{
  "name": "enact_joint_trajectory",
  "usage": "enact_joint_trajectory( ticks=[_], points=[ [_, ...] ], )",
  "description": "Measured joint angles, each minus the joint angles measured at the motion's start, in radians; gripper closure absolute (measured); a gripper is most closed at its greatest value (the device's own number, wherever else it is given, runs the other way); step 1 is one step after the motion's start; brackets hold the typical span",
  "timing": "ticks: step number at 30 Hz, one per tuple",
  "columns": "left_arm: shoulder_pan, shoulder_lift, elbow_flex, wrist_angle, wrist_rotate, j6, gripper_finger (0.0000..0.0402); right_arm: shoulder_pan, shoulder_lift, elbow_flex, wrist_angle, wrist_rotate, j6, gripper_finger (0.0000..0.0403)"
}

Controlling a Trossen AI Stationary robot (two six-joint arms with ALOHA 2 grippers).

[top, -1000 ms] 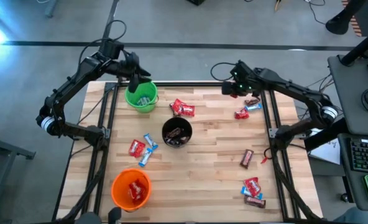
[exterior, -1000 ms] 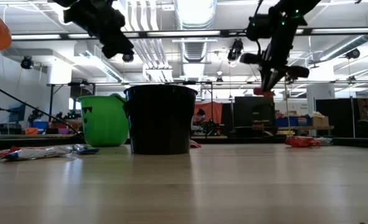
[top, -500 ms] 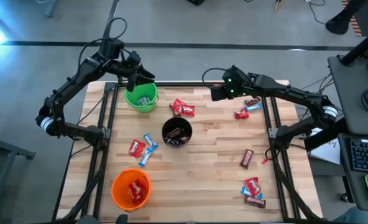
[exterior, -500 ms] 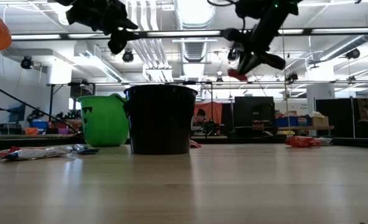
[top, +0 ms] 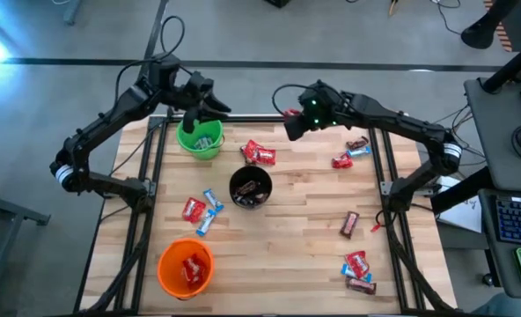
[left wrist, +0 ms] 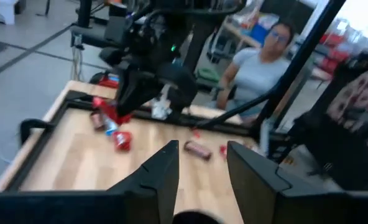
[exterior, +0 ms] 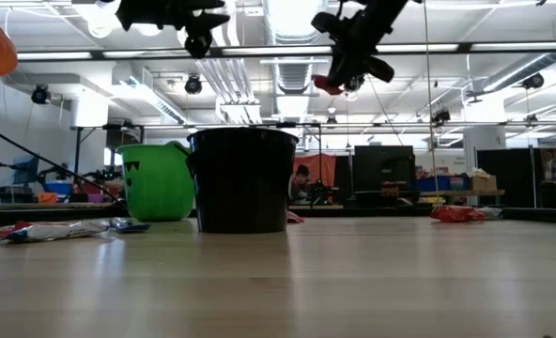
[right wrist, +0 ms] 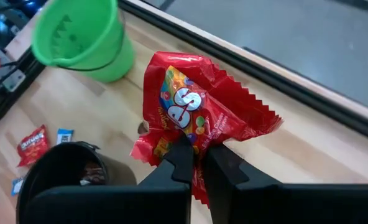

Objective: Sort candy
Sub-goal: Put the red candy pack into the orange bucket

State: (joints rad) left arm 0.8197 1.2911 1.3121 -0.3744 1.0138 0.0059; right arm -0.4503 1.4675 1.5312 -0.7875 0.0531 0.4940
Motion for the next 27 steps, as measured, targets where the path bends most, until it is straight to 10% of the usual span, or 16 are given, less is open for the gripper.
enact_joint_trajectory(
  ticks=[15, 27],
  points=[
    [-0.008, 0.086, 0.0, 0.104, -0.144, -0.177, 0.0245, 0.046, 0.084, 0.178, 0.018, -0.085, -0.162, 0.0391],
    [-0.014, 0.223, 0.0, 0.354, -0.031, -0.426, 0.021, 0.062, 0.288, 0.483, -0.094, -0.106, -0.242, 0.0391]
  ],
)
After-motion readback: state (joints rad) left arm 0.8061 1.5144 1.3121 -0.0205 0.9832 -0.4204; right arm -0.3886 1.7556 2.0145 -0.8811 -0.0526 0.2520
